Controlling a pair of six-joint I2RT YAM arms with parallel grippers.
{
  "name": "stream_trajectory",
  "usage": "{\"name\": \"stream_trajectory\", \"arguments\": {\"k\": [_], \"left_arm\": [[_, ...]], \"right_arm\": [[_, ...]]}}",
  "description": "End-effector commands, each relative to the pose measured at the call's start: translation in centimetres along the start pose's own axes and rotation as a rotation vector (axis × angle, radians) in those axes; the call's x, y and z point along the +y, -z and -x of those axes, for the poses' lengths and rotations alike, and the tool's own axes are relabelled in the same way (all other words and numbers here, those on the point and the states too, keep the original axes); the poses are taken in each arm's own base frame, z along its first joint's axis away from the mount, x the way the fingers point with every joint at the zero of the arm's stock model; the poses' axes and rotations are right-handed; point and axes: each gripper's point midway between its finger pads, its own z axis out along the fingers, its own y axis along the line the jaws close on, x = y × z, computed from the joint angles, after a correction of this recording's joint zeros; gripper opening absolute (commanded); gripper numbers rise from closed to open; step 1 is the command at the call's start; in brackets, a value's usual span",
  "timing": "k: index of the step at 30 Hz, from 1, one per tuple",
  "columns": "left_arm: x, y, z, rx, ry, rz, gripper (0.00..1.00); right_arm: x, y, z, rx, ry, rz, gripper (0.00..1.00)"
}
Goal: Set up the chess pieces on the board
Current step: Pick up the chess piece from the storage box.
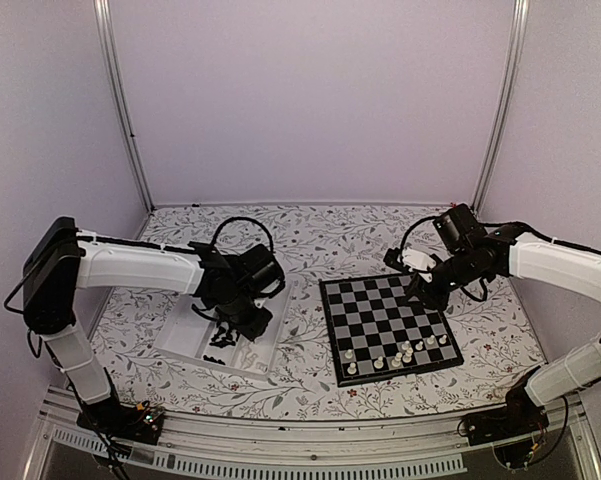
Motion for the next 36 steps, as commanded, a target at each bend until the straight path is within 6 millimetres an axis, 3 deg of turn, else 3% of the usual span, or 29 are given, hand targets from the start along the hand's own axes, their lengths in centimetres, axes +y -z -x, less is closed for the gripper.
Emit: {"name": "stream_trajectory", "arguments": {"k": [1,9,16,24,36], "left_arm": [[-0.4,0.1,-0.6,0.061,-0.125,-0.092,0.42],[-1.5,-0.9,-0.6,0.086,-0.186,-0.153,0.34],[-0.7,-2.2,-1.2,0.152,-0.222,-0.094,0.27],[0.0,-2.1,-2.1,0.200,-0.246,-0.060,0.26],[-0.9,-3.1,-3.0,0.232,-0.286,-0.101,0.25]], "right_arm": [[0.2,0.5,0.3,-0.036,-0.006,-0.001,0.27],[0.2,0.5,0.3,-0.034,-0.007,0.003,0.27],[0.2,0.4,0.1,-0.029,-0.009,0.004,0.27],[0.3,0.2,0.0,-0.027,-0.009,0.008,0.27],[0.3,0.0,0.2,-0.023,-0.009,0.023,0.27]]}}
